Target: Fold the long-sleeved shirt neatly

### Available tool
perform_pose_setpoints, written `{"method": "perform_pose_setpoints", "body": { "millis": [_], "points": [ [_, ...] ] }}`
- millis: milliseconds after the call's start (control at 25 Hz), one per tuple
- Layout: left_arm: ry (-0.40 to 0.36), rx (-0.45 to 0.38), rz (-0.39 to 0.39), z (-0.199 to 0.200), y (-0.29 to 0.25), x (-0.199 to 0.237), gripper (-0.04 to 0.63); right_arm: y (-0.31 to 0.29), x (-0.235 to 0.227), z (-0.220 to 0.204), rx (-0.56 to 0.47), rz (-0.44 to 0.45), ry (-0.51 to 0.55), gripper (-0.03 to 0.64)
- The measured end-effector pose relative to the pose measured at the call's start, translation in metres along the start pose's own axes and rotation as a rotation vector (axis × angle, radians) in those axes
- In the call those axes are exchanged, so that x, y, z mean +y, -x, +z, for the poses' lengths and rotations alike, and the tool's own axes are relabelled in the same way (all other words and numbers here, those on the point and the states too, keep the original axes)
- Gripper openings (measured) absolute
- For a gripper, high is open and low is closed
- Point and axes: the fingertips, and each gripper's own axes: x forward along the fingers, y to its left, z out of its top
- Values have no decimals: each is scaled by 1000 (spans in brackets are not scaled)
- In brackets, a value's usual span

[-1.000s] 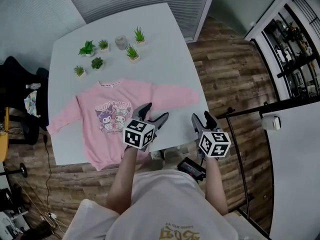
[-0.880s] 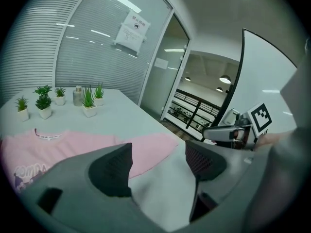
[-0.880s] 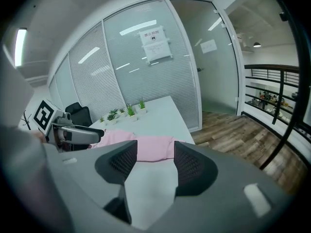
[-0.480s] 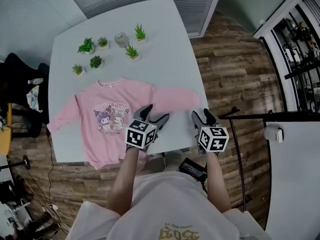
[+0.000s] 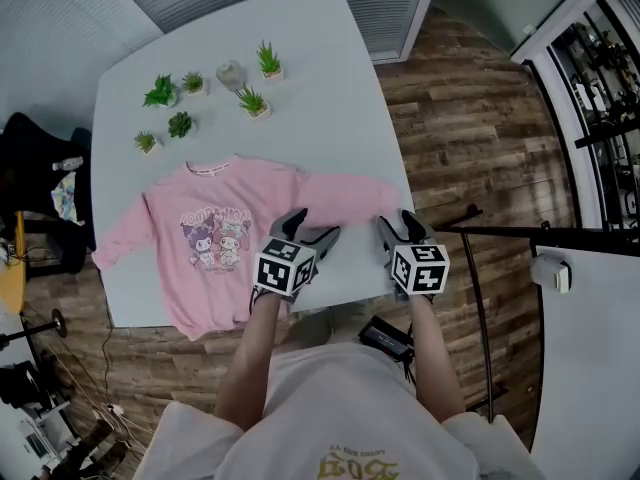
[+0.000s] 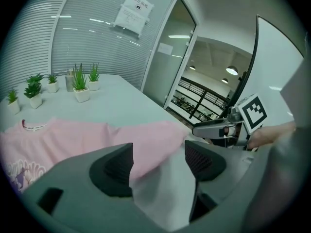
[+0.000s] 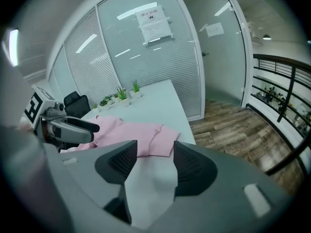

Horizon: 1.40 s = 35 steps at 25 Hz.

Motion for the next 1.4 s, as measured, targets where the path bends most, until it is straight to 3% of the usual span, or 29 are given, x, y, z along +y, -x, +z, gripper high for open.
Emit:
{"method": "perform_pose_setpoints", "body": {
  "millis": [880,1240,1400],
  "points": [
    [87,2,5,-4,-16,10,324,-37,-4,-18,86,-62,80,251],
    [83,7,6,-7,-13,10,319,-43,7,-21,111,-52,137,66],
    [82,8,7,-8,-12,10,319,-45,9,-21,111,-42,145,47]
  ]
}}
